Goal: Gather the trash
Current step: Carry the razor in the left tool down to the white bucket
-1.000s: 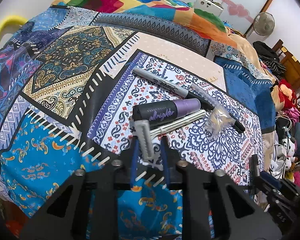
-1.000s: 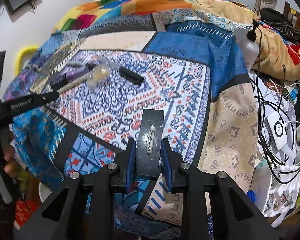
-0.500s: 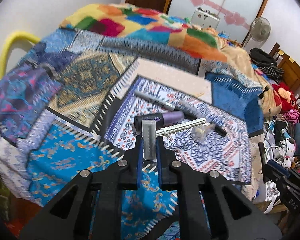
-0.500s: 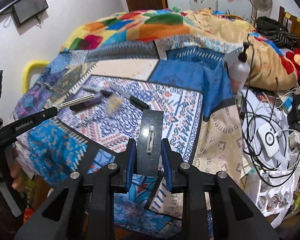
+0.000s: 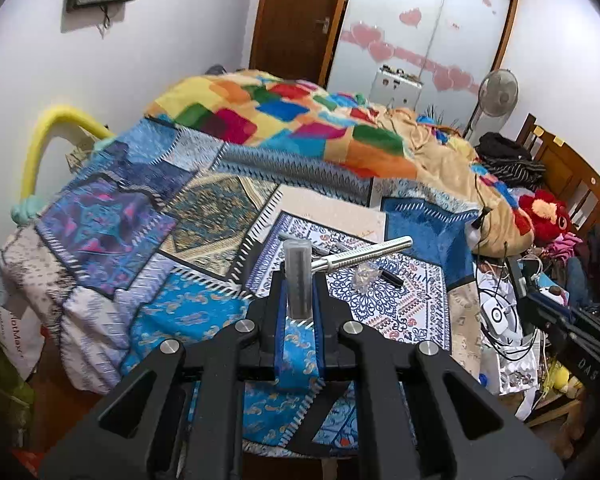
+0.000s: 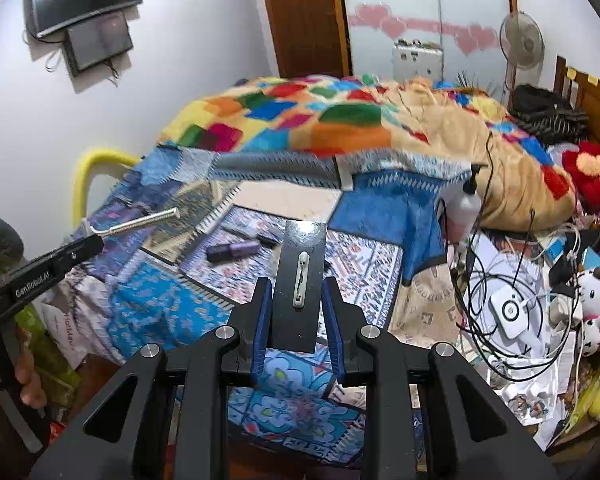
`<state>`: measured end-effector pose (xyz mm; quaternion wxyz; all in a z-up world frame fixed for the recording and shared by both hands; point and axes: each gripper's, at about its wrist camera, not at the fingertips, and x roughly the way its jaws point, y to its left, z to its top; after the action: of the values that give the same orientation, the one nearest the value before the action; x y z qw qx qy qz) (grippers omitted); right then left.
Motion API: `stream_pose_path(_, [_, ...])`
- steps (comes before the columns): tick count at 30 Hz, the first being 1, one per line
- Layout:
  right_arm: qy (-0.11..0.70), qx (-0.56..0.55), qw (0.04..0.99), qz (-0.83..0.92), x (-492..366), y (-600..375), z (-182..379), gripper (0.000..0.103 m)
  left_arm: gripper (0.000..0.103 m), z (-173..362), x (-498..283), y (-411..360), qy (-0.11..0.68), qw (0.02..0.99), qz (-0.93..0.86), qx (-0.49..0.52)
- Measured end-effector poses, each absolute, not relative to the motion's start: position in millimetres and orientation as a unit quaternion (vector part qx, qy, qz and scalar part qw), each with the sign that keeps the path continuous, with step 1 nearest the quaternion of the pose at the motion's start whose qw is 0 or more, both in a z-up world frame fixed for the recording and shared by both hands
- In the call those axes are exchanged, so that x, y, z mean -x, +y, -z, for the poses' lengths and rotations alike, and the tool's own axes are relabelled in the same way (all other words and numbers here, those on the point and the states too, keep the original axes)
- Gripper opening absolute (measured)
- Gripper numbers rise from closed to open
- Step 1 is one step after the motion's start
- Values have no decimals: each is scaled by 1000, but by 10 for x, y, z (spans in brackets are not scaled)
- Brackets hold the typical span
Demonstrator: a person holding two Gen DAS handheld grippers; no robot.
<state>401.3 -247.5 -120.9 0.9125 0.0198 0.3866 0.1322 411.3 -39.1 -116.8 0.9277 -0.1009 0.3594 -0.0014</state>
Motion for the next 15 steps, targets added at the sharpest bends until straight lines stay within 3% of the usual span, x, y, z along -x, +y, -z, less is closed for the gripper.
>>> stream_pose_path(15, [322,0,927,-192,-3252,-1994,590,23,11,557,-2799,139,295,949,-45,105])
